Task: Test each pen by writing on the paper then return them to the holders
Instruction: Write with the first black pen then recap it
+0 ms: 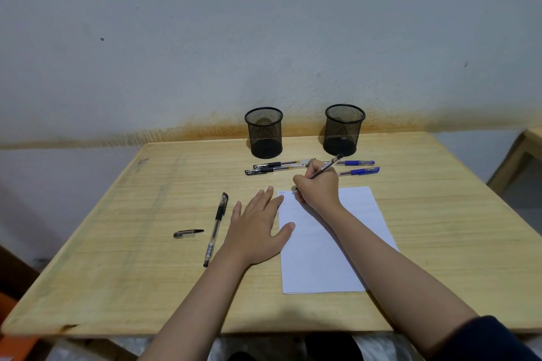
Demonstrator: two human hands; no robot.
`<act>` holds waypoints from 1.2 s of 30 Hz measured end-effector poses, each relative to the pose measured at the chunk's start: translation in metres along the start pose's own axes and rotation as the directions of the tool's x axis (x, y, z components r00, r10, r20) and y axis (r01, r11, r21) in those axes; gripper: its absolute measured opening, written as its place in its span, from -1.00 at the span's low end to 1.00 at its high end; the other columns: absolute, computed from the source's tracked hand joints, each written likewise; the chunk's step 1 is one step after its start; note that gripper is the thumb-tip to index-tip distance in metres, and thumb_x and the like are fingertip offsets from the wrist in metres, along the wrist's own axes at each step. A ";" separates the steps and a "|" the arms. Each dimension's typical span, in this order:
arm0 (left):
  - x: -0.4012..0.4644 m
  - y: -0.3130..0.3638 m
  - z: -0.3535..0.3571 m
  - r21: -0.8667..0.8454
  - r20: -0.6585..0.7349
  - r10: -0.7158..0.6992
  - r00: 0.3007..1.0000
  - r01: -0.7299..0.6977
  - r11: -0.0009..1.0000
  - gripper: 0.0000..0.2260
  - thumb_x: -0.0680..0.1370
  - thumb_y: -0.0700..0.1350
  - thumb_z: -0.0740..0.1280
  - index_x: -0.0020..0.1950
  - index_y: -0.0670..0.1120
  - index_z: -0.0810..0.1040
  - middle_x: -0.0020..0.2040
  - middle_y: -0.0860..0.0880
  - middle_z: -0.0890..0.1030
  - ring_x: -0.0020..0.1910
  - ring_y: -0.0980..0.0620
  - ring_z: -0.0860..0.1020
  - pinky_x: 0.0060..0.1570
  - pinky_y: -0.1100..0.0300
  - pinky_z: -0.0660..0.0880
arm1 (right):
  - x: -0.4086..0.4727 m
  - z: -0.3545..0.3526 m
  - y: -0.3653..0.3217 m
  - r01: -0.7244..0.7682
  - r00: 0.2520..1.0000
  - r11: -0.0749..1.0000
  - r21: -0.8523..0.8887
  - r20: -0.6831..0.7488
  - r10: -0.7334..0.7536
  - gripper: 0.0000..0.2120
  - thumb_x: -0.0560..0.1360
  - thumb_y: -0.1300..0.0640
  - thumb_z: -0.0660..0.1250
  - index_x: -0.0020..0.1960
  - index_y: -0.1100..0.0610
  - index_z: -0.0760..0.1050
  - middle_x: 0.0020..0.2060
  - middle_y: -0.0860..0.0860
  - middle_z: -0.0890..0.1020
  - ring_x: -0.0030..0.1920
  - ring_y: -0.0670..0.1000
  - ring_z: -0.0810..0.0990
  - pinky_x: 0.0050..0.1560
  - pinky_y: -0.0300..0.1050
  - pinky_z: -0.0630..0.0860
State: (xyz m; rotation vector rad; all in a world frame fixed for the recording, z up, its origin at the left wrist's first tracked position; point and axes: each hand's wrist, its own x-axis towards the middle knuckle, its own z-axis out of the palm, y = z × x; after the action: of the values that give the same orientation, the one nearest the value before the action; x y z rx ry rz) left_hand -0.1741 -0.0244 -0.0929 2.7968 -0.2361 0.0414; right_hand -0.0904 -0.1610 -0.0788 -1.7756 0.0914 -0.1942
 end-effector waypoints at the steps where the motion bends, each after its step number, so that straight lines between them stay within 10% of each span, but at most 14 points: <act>1: 0.000 0.000 0.000 -0.001 0.001 0.000 1.000 0.000 1.000 -0.45 0.54 0.25 0.06 0.49 0.14 0.07 0.56 0.12 -0.04 0.53 0.10 -0.08 0.45 -0.16 -0.13 | 0.000 0.000 0.000 -0.003 1.000 1.000 0.003 -0.005 0.003 -0.82 0.42 0.36 0.33 -0.26 0.23 0.35 -0.40 0.17 0.38 -0.41 0.06 0.49 -0.53 -0.27 0.51; 17: -0.003 0.003 -0.002 0.061 -0.017 0.012 1.000 -0.011 0.998 -0.45 0.56 0.21 0.04 0.50 0.05 0.08 0.56 0.02 0.01 0.53 0.04 -0.04 0.46 -0.15 -0.12 | 0.002 -0.006 -0.004 -0.104 0.994 0.878 0.468 0.024 0.106 -0.83 0.48 0.29 0.39 -0.24 0.17 0.44 -0.39 0.13 0.58 -0.37 0.05 0.63 -0.26 -0.10 0.59; 27: -0.047 -0.037 -0.043 0.035 -0.405 -0.152 0.901 0.181 0.983 -0.71 0.53 -0.10 0.23 0.22 -0.08 0.53 0.26 -0.05 0.52 0.24 -0.06 0.46 0.34 -0.08 0.22 | -0.007 -0.012 -0.020 0.067 0.979 0.997 0.044 0.191 -0.074 -0.88 0.47 0.25 0.39 -0.22 0.10 0.59 -0.25 0.09 0.65 -0.17 0.08 0.64 -0.20 -0.18 0.61; 31: -0.071 -0.081 -0.062 -0.074 -0.353 -0.297 0.887 0.290 0.954 -0.71 0.49 -0.17 0.25 0.20 -0.06 0.55 0.20 -0.01 0.56 0.19 -0.07 0.48 0.15 0.01 0.43 | -0.017 -0.010 -0.030 0.074 0.961 0.995 0.070 0.261 -0.089 -0.91 0.46 0.26 0.40 -0.12 0.12 0.66 -0.16 0.09 0.69 -0.08 0.06 0.66 0.00 -0.04 0.62; 36: -0.086 -0.101 -0.063 -0.182 -0.291 -0.295 0.910 0.250 0.951 -0.87 0.48 -0.15 0.36 0.00 -0.03 0.65 0.02 0.02 0.60 0.07 -0.02 0.53 -0.01 0.12 0.47 | -0.048 -0.001 -0.047 0.252 0.917 0.968 -0.005 0.321 -0.237 -0.87 0.44 0.24 0.42 -0.03 0.15 0.68 -0.17 0.01 0.69 -0.12 -0.12 0.65 -0.09 -0.35 0.54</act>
State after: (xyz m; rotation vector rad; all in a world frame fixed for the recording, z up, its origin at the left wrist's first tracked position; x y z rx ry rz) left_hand -0.2426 0.1035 -0.0714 2.6054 0.2238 0.3861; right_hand -0.1402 -0.1440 -0.0363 -1.8402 -0.3646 -0.0831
